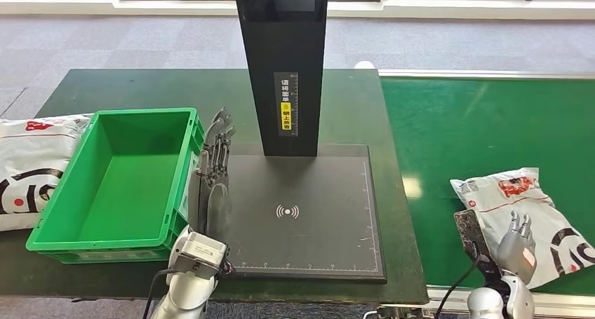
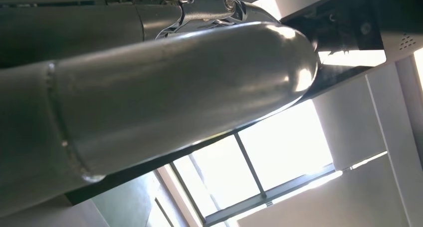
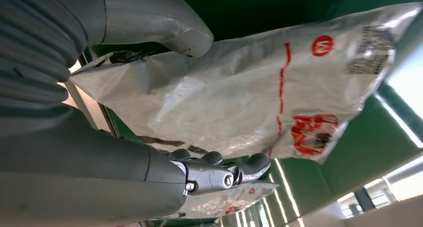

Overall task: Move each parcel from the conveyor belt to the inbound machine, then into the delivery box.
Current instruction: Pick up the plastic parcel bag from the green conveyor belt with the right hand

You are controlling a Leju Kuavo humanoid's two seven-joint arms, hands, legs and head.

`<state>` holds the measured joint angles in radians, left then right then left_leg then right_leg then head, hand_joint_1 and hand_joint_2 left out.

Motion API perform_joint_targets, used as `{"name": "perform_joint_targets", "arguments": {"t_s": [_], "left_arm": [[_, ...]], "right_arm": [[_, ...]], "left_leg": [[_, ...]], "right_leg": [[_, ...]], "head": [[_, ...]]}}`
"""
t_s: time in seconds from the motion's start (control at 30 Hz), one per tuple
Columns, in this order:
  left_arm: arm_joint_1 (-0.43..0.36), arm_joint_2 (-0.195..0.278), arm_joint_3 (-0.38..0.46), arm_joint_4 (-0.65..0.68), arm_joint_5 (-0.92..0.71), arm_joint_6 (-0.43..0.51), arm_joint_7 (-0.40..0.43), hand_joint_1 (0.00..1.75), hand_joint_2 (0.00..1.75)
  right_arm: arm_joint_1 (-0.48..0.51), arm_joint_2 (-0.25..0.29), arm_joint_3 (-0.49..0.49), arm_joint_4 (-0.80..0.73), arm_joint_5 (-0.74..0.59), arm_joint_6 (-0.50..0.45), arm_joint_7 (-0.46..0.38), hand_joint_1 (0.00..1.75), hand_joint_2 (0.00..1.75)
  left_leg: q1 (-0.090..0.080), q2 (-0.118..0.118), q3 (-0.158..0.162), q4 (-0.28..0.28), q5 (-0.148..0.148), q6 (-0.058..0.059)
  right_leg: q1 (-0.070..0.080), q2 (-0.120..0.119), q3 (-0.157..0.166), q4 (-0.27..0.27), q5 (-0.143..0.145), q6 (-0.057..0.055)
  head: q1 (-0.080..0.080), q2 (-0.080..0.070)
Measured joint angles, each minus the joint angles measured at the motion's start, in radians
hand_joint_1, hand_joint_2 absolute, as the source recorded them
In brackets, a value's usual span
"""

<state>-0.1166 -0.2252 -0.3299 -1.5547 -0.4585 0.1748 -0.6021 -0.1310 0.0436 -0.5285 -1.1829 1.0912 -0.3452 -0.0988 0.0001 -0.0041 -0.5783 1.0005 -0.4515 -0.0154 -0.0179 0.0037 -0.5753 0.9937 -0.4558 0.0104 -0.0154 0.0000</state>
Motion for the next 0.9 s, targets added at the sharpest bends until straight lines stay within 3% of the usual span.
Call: {"name": "perform_joint_targets", "arguments": {"t_s": [0.2,0.6,0.63,0.73,0.77,0.9], "left_arm": [[0.002,0.000,-0.005,0.001,0.000,-0.001,0.008,0.00,0.00],[0.019,0.005,-0.012,-0.001,-0.003,0.008,0.014,0.00,0.00],[0.021,0.005,-0.012,-0.003,-0.004,0.010,0.015,0.00,0.00],[0.025,0.005,-0.012,-0.007,-0.010,0.019,0.026,0.00,0.00],[0.026,0.005,-0.013,-0.008,-0.012,0.022,0.030,0.00,0.00],[0.028,0.005,-0.013,-0.014,-0.021,0.031,0.040,0.00,0.00]], "right_arm": [[-0.084,-0.054,-0.051,0.196,0.040,-0.017,0.033,0.00,1.75],[-0.178,-0.099,-0.070,0.378,0.096,-0.044,0.075,0.00,1.75],[-0.192,-0.105,-0.070,0.402,0.107,-0.048,0.085,0.16,1.75],[-0.229,-0.122,-0.070,0.472,0.146,-0.049,0.113,1.47,1.75],[-0.240,-0.126,-0.070,0.494,0.160,-0.046,0.118,1.75,1.75],[-0.270,-0.134,-0.070,0.549,0.193,-0.027,0.101,1.75,1.75]], "left_leg": [[0.000,0.000,0.000,0.000,0.001,0.000],[0.000,0.000,0.000,0.000,0.001,0.000],[0.000,0.000,0.000,0.000,0.001,0.001],[0.000,0.000,0.000,0.000,0.001,0.001],[0.000,0.000,0.000,0.000,0.002,0.001],[0.000,0.000,0.000,0.000,0.002,0.001]], "right_leg": [[0.000,0.000,0.000,0.000,0.000,0.000],[0.000,0.001,0.000,0.000,0.001,0.001],[0.000,0.000,0.000,0.000,0.001,0.001],[0.000,0.000,0.000,0.000,0.001,0.001],[0.000,0.000,0.000,0.000,0.001,0.001],[0.000,0.000,0.000,0.000,0.001,0.001]], "head": [[0.000,0.000],[0.000,0.000],[0.000,0.000],[0.000,0.000],[0.000,0.000],[0.000,0.000]]}}
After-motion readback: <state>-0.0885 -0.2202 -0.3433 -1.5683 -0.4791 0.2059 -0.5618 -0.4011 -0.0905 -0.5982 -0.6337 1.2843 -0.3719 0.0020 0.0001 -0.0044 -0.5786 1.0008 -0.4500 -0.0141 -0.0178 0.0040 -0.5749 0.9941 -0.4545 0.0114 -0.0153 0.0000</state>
